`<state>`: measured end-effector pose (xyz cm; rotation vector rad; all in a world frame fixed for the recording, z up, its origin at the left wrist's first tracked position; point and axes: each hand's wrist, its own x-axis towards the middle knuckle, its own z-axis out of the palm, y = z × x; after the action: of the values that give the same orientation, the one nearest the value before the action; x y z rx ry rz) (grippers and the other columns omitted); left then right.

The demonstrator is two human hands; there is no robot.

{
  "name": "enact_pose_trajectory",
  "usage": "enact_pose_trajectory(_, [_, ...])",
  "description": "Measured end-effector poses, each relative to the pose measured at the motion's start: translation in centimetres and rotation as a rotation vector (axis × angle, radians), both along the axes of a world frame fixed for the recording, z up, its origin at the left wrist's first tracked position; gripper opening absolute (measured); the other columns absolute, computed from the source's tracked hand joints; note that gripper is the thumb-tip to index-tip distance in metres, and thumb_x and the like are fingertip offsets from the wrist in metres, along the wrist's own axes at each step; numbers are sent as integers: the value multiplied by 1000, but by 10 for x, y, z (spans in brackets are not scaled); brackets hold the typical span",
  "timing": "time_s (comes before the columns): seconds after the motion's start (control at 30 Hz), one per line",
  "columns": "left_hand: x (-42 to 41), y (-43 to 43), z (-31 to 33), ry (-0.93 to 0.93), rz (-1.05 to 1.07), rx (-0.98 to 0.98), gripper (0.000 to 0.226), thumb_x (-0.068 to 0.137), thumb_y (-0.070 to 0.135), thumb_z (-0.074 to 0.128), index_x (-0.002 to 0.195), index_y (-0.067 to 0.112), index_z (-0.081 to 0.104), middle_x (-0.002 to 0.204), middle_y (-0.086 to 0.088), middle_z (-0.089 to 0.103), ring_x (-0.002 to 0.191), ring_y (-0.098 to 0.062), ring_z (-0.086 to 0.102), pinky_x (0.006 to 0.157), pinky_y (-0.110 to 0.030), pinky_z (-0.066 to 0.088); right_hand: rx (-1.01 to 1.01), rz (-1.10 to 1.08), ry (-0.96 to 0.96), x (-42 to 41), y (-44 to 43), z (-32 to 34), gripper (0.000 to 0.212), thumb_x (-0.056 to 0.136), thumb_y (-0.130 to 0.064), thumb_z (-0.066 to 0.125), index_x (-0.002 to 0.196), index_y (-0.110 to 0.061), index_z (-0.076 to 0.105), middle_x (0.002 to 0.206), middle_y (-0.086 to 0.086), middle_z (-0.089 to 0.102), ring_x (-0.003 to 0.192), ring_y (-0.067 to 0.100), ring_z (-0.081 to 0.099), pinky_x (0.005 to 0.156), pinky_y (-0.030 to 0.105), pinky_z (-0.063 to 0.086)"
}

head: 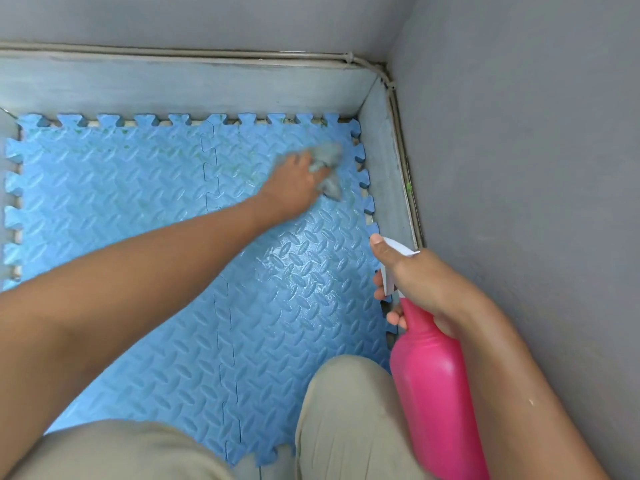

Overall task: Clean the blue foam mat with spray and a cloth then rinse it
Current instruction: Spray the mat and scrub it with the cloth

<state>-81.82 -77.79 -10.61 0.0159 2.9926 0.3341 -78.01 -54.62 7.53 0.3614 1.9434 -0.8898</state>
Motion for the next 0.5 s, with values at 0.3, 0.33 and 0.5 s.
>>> enact_pose_trajectory(0.3, [78, -130, -2, 17, 622, -23, 49, 99, 31, 51, 146, 15, 46, 133, -35, 42, 119, -49, 43, 105, -49, 32, -35, 136, 65, -1, -22, 1, 67, 89, -73, 55, 91, -7, 67, 89, 11, 72, 39, 23, 53, 47, 26, 43])
enact_pose_trajectory(0.33, [94, -151, 3, 13, 741, -24, 49, 99, 29, 51, 145, 14, 46, 132, -35, 42, 119, -49, 44, 104, -48, 32, -56, 156, 90, -1, -30, 0, 71, 89, -73, 54, 93, -4, 68, 91, 11, 73, 40, 23, 54, 47, 26, 43])
enact_pose_trajectory(0.5, [174, -258, 2, -118, 1113, -96, 58, 101, 37, 27, 144, 0, 40, 143, -30, 38, 131, -46, 37, 112, -48, 30, -176, 162, 169, 1, -74, -8, 80, 88, -77, 51, 99, 0, 69, 99, 10, 75, 43, 23, 61, 47, 28, 47])
